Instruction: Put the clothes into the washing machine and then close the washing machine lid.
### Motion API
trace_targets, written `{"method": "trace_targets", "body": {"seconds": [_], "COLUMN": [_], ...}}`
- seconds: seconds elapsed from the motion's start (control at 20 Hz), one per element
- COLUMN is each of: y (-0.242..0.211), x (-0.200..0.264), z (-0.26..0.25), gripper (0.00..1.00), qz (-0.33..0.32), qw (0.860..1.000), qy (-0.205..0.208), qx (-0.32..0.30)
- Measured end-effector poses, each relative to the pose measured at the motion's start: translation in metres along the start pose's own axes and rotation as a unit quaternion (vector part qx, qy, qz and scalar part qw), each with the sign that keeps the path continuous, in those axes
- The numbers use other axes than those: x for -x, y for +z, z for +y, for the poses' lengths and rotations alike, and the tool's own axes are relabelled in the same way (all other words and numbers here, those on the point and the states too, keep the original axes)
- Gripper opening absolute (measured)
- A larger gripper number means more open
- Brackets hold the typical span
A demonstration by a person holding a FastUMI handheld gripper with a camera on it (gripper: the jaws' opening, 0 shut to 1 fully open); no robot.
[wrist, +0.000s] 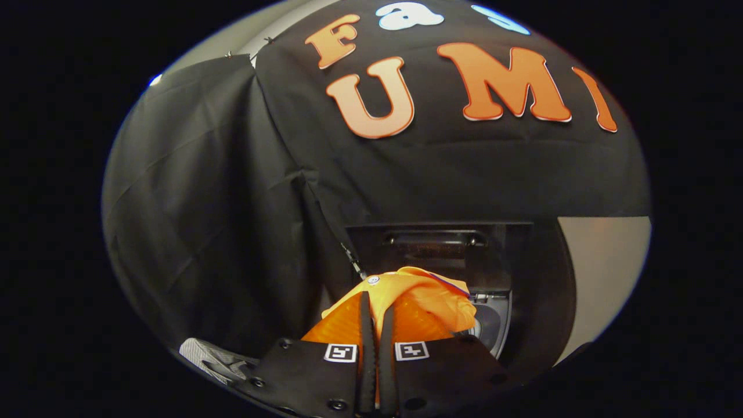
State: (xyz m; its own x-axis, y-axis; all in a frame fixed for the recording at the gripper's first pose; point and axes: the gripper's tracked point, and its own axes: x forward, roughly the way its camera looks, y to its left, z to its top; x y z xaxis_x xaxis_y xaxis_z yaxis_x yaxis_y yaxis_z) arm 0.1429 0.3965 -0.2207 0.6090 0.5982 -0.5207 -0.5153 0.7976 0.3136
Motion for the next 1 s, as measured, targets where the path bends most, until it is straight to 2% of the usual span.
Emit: {"method": "trace_targets", "body": {"seconds": [0.4, 1.0], "y": [-0.078, -0.16], "x": [-0.101, -0.203], "z": [-0.034, -0.092], "gripper": [0.11, 0.1], "qz": [0.09, 0.157], "qw": [0.995, 0.981], "qy": [-0.035, -0.081], "qx": [-0.03, -0.079]}}
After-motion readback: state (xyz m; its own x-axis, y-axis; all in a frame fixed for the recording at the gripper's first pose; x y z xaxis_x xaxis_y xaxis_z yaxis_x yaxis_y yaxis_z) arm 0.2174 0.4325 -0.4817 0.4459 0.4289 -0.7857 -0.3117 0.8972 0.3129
